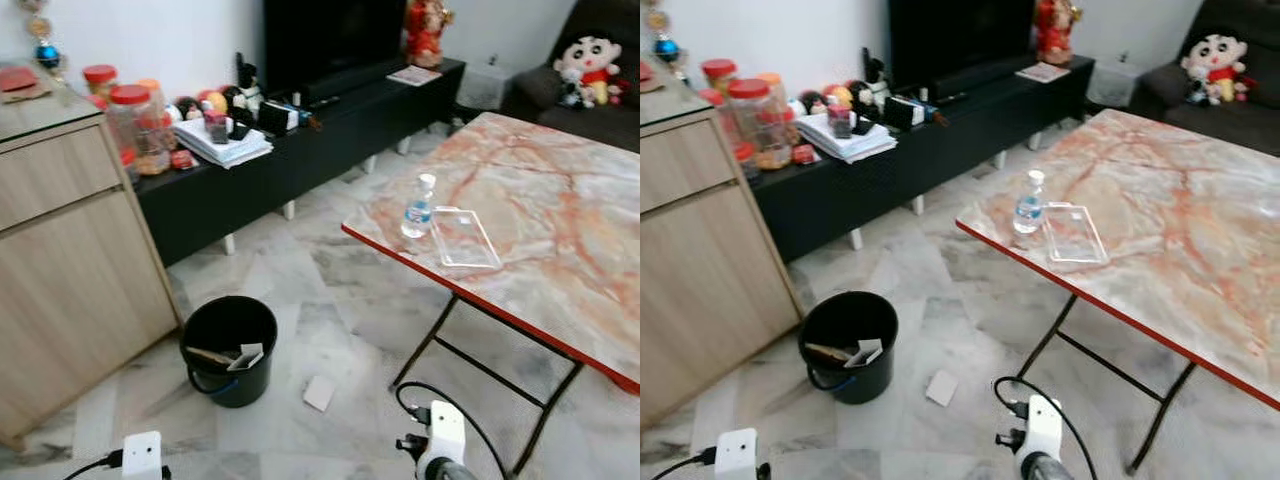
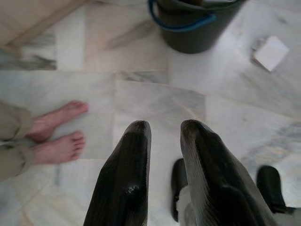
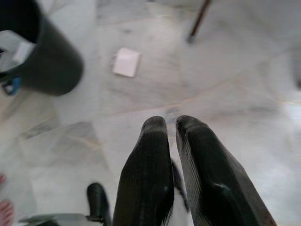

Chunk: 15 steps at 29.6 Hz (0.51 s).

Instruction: Picking trash to rubbish bin

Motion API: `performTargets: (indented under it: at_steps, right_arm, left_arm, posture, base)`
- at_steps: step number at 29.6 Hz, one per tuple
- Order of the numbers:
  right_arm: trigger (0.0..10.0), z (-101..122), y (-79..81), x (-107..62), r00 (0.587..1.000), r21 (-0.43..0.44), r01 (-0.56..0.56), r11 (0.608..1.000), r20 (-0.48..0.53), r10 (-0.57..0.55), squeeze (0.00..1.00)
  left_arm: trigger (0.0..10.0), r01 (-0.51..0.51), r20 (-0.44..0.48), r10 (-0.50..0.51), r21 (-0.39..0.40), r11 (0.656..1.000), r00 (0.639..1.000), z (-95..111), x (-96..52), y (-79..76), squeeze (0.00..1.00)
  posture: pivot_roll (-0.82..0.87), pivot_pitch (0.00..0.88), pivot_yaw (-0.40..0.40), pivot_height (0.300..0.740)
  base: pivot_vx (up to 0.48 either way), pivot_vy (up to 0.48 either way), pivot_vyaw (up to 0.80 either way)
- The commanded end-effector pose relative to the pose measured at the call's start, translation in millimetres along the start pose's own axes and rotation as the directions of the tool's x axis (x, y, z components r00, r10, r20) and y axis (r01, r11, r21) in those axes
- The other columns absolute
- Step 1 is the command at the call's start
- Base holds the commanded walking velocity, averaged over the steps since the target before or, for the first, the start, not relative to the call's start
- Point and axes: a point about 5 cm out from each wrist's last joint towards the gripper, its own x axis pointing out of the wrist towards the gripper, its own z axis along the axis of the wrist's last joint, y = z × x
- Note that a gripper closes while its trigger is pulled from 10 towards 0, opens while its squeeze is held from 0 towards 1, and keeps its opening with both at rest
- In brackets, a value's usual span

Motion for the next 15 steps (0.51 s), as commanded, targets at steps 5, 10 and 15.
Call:
performTargets:
  at_steps: [5, 10, 15]
  right_arm:
    - [10.0, 15, -20.7, -2.0, 0.998, 0.004, 0.047, 0.999, 0.045, -0.047, 0.0]
    - [10.0, 18, -30.5, -3.7, 0.995, 0.031, 0.079, 0.996, 0.058, -0.08, 0.0]
    - [10.0, 12, -28.2, -3.8, 0.997, 0.022, 0.07, 0.997, 0.04, -0.071, 0.0]
  left_arm:
    - [10.0, 0.027, -0.019, -0.027, -0.013, 1.0, 0.999, -3, -0.9, -17.8, 0.0]
    - [10.0, 0.04, -0.041, -0.04, -0.004, 0.999, 0.998, -11, -3.5, -21.1, 0.0]
    - [10.0, 0.03, -0.042, -0.029, 0.024, 0.999, 0.999, -10, -3.0, -18.1, 0.0]
  posture:
    - [0.02, 0.0, -0.088, 0.74]
    - [-0.01, 0.0, -0.086, 0.74]
    - [0.02, 0.0, -0.089, 0.74]
  base:
    - [0.0, 0.0, -0.8]
    - [0.0, 0.0, -0.8]
    - [0.0, 0.0, -0.8]
